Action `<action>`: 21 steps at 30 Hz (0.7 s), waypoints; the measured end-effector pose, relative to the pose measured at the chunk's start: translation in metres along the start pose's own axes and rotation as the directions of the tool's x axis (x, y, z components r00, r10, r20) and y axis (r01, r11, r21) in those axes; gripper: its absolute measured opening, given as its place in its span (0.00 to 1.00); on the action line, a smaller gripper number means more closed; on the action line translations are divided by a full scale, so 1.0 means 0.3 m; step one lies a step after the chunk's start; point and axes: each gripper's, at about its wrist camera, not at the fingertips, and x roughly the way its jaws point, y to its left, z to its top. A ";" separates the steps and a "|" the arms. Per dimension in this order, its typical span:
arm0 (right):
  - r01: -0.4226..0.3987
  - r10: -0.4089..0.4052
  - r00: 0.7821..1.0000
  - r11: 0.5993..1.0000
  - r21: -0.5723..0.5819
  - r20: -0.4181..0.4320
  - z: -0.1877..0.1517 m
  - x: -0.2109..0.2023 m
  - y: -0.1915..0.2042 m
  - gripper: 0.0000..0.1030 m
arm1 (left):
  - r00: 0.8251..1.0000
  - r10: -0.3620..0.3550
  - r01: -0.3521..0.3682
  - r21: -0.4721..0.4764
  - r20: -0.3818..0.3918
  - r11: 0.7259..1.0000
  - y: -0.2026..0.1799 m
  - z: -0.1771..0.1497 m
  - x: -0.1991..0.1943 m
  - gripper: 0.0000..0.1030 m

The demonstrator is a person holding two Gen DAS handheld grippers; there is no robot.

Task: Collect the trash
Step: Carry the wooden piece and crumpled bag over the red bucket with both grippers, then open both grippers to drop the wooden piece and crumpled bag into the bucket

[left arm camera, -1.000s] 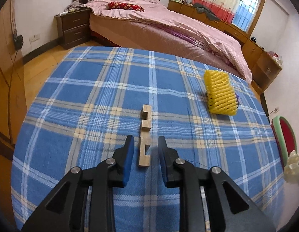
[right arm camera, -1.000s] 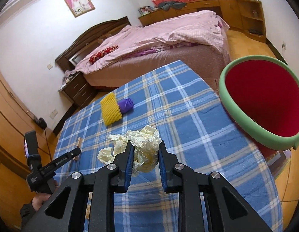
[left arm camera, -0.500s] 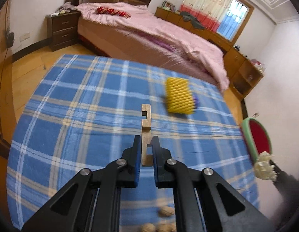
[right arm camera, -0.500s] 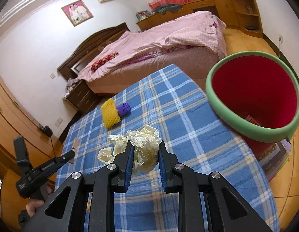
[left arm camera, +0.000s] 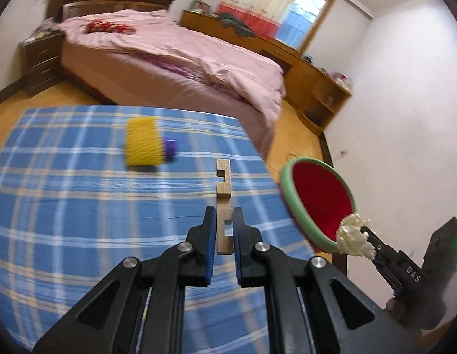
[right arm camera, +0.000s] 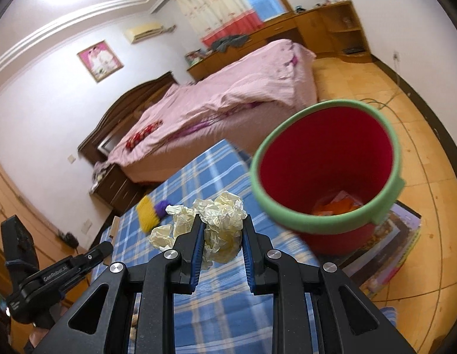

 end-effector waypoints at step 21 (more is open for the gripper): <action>0.145 -0.150 0.988 0.983 0.111 0.038 0.121 0.033 -0.320 0.24 | 0.977 -0.129 0.163 0.207 -0.171 0.965 -0.458 0.002 0.418 0.09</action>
